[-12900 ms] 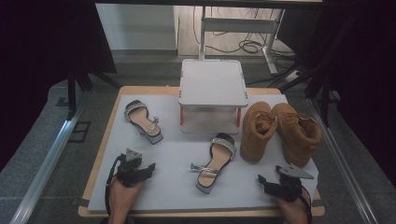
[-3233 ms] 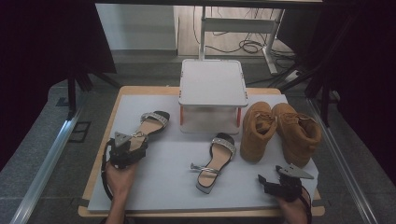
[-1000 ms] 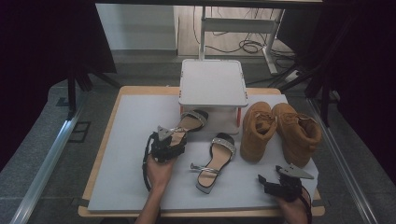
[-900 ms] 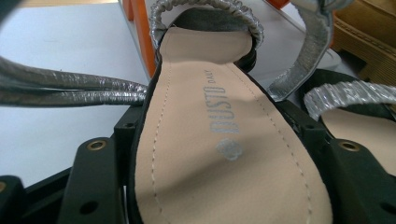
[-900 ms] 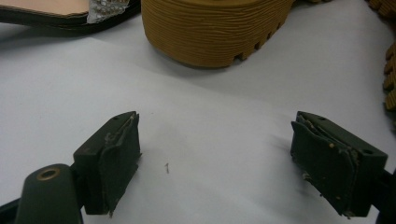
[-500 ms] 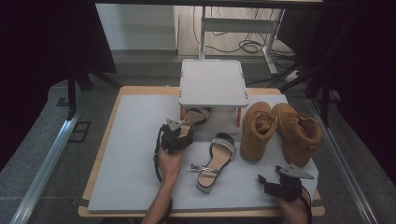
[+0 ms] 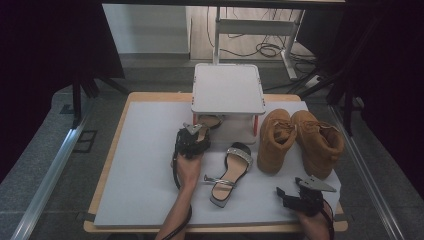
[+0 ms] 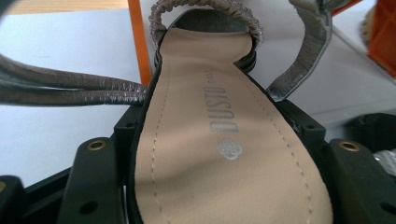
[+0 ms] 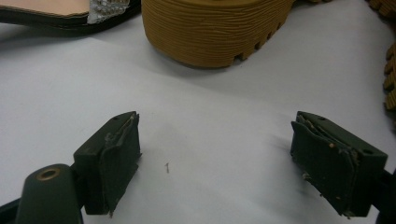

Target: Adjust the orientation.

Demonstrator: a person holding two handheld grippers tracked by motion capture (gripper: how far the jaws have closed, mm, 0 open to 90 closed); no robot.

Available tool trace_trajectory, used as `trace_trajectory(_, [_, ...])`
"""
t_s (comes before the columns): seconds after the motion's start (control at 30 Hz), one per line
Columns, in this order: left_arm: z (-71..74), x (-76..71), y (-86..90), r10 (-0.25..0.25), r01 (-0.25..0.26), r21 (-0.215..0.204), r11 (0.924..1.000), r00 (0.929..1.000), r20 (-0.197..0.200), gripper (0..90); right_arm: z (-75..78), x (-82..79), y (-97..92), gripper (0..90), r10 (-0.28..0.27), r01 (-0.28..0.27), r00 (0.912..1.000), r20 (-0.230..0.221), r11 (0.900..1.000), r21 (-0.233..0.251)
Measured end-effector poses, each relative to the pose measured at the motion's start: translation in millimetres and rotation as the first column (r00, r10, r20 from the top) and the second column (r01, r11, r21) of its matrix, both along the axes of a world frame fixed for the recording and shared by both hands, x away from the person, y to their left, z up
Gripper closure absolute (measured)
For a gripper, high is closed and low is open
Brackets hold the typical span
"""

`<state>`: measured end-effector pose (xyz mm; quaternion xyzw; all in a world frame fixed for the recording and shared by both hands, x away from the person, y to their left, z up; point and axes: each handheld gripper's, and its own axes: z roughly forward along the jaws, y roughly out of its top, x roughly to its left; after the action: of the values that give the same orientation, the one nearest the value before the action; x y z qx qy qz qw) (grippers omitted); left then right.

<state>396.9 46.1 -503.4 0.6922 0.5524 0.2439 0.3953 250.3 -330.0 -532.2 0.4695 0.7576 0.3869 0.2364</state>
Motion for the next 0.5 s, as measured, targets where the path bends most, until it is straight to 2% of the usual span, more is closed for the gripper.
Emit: trace_trajectory(0.5, [-2.3, 14.3, -15.1, 0.033, -0.033, 0.011, 0.9994, 0.9995, 0.000, 39.2, -0.1, 0.1, -0.1, 15.9, 0.001, -0.001, 1.0000, 0.001, 1.0000, -0.001])
